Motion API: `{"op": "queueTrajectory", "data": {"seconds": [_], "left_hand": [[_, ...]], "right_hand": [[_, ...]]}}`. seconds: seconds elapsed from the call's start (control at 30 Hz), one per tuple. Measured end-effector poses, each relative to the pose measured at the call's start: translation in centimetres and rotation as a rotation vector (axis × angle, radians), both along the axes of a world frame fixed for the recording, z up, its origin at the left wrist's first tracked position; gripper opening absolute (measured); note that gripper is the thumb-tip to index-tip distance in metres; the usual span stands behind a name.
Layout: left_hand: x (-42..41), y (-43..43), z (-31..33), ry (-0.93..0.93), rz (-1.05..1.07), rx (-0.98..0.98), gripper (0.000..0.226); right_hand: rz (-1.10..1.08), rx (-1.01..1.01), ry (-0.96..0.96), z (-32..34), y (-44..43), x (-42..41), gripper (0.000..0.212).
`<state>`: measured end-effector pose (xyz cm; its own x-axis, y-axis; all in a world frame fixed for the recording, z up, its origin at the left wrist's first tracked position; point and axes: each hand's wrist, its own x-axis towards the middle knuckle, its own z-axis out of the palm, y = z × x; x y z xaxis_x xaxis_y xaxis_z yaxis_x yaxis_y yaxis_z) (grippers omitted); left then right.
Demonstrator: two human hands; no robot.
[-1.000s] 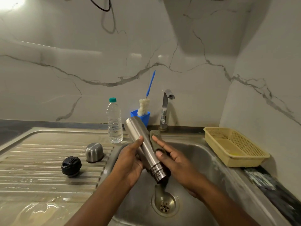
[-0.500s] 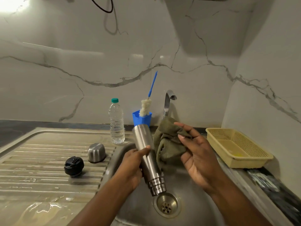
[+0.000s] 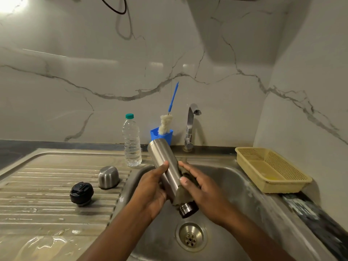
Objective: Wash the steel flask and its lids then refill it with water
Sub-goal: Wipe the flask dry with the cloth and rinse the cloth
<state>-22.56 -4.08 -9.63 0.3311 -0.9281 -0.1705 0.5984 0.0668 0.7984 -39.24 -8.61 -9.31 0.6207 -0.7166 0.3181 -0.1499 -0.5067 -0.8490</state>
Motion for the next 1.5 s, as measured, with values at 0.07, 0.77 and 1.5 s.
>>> {"op": "queueTrajectory", "data": {"seconds": [0.07,0.77,1.5], "left_hand": [[0.3,0.1,0.2,0.019,0.029,-0.003,0.034],[0.4,0.3,0.8,0.043,0.044,-0.058,0.045],[-1.9,0.8,-0.7,-0.671,-0.311,-0.224,0.042]], "right_hand": [[0.045,-0.037,0.07,-0.5,-0.1,-0.1,0.055],[0.025,-0.277,0.006,-0.4,0.7,0.2,0.05],[-0.235,-0.25,-0.241,1.6,-4.4,-0.6,0.045]]}}
